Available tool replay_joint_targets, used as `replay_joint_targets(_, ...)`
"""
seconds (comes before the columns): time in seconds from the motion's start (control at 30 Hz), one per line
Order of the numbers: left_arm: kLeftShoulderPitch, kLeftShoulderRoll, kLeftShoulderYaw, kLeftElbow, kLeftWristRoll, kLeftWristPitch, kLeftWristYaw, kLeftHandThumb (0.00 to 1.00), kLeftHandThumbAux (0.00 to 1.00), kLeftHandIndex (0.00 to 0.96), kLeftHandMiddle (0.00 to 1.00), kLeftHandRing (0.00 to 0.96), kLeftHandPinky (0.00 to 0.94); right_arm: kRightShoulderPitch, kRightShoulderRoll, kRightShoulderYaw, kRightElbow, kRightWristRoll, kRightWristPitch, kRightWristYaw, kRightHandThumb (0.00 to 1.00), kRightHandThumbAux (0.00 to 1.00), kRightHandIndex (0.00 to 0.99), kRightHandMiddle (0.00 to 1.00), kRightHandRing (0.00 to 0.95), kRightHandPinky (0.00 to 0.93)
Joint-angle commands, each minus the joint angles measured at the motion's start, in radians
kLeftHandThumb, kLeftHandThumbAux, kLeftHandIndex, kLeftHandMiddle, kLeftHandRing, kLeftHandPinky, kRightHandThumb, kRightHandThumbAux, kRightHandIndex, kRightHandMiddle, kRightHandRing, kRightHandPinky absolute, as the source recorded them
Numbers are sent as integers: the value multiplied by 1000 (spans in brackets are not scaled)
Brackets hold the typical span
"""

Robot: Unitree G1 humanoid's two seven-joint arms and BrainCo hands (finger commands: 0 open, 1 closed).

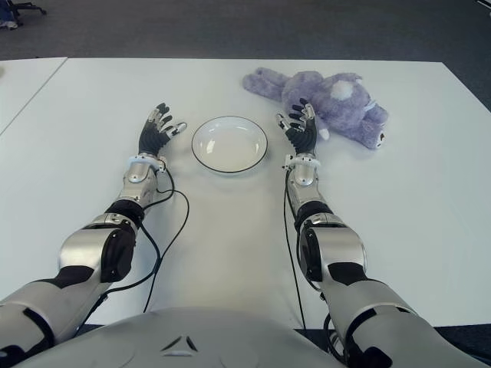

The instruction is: Put the doll into the plate.

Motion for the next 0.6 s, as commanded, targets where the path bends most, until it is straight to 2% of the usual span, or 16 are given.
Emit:
replay_joint_targets(0.03, 188, -41, 12, 131, -10, 165, -16, 0, 734, 35, 86, 94, 128, -41, -40, 19, 18, -23, -2, 7, 260, 663, 118, 221, 251, 262)
replay_joint_targets(0.33, 187, -42, 10, 131, -6, 166, -13, 0, 732, 38, 92, 96, 131, -83, -73, 36, 22, -32, 6, 7, 259, 669, 108, 222, 246, 270)
replay_joint_targets(0.6, 187, -43, 9, 131, -5, 164, -15, 0, 731, 38, 88, 95, 130, -100, -104, 80, 24, -82, -4, -31, 256, 652, 107, 228, 262, 288)
